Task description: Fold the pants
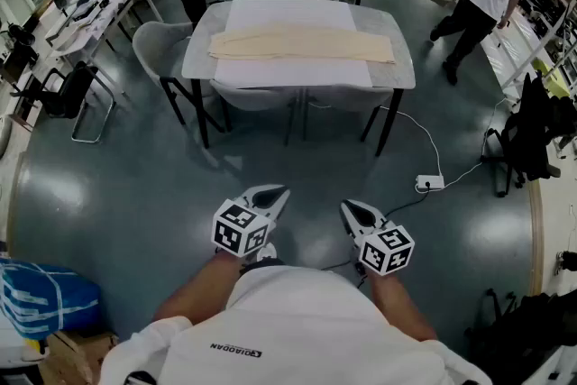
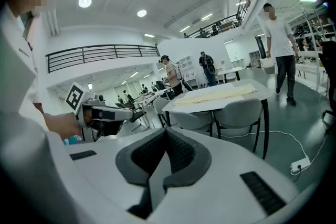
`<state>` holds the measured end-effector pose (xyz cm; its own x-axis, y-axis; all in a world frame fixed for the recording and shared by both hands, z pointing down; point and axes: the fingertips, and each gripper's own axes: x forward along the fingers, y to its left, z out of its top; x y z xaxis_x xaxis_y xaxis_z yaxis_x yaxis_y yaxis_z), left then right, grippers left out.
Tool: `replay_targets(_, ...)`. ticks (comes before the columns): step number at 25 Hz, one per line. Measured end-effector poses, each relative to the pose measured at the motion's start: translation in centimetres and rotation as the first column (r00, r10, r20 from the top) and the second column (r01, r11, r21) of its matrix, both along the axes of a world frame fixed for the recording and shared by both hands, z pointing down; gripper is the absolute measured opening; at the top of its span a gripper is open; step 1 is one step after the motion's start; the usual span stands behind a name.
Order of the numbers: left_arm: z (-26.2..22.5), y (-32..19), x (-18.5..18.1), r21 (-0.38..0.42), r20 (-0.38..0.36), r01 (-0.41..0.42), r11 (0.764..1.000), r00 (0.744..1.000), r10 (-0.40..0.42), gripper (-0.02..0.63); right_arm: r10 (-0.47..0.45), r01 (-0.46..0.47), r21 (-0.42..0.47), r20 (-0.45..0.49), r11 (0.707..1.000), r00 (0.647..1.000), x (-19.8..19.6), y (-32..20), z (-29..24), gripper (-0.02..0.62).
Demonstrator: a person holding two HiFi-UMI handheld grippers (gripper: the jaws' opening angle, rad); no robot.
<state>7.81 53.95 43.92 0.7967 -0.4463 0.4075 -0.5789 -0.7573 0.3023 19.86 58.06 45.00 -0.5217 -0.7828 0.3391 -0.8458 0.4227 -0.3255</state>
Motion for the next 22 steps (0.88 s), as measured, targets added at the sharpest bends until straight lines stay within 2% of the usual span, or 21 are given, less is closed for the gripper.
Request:
replay_targets(13, 0.6, -2.4, -1.8, -0.024, -0.004, 0.006, 1.000, 1.000, -0.006, 0.026, -0.012, 0.012, -0.017, -0.005, 1.000, 1.000, -2.1, -2.5, 0.8, 0.020)
replay_targets(19, 1.2, -4.4, -4.4, -0.023, 0.005, -0.014, 1.000, 1.000, 0.014, 0.026, -0.038, 0.039, -0.022, 0.044, 0.999, 0.998, -5.7, -4.7, 1.0, 0.020)
replay_targets(22, 1.5, -5.8, -6.1, -0.027, -0.005, -0.028, 0.999, 1.000, 0.028, 0.026, -0.028, 0.029, -0.017, 0.024, 0.999, 0.999, -7.7, -6.2, 1.2, 0.020)
